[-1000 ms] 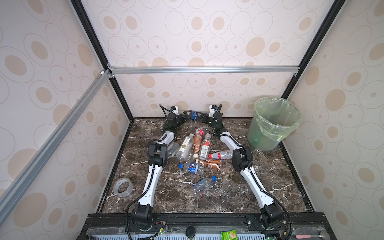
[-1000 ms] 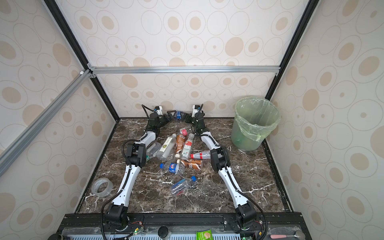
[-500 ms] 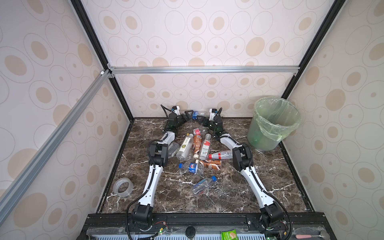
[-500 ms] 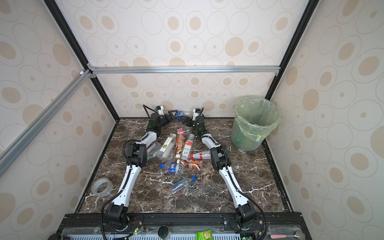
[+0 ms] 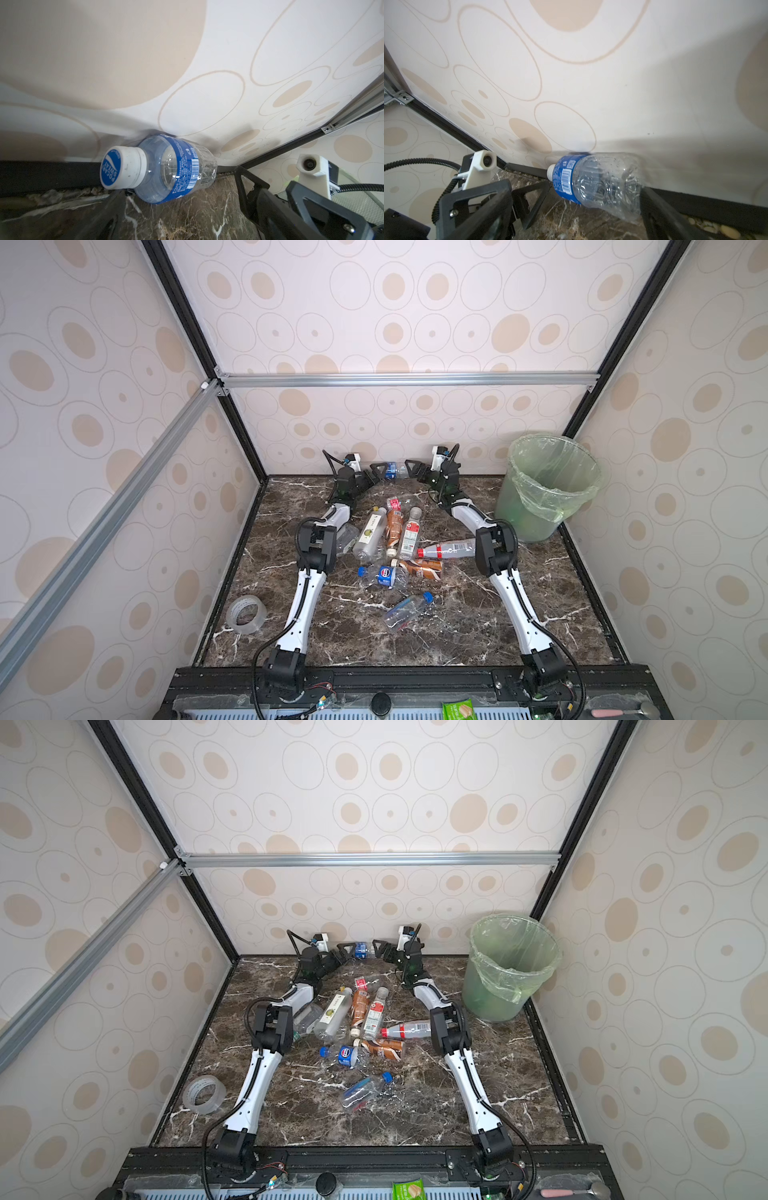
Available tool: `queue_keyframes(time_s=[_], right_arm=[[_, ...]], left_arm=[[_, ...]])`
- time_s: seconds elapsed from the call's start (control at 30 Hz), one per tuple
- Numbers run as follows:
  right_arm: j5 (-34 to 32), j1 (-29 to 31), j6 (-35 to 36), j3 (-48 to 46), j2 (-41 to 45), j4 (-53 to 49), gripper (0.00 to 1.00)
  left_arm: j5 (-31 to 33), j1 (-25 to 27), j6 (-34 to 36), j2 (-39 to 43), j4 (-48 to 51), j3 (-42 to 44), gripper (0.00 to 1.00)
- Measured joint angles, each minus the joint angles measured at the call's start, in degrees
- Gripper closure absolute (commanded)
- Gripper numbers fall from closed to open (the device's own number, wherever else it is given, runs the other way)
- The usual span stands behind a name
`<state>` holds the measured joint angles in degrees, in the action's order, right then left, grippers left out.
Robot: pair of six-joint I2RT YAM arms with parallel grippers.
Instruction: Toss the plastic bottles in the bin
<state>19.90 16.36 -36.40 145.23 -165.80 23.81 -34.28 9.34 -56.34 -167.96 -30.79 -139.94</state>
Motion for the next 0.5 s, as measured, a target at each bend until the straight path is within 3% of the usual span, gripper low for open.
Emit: queue_keyframes(time_s=[0.23,0.5], right_arm=[[-0.3,0.0,-0.9,9.4,-3.2,-1.3,0.01],[-0.9,0.7,-1.0,10.6,-7.2,-3.4,0.01]], left_arm=[[0.0,-1.0,0.4,0.2,0.0,0.2,0.01],[1.4,-1.4,0.4,-0.3,-0.4,-3.3,0.01]])
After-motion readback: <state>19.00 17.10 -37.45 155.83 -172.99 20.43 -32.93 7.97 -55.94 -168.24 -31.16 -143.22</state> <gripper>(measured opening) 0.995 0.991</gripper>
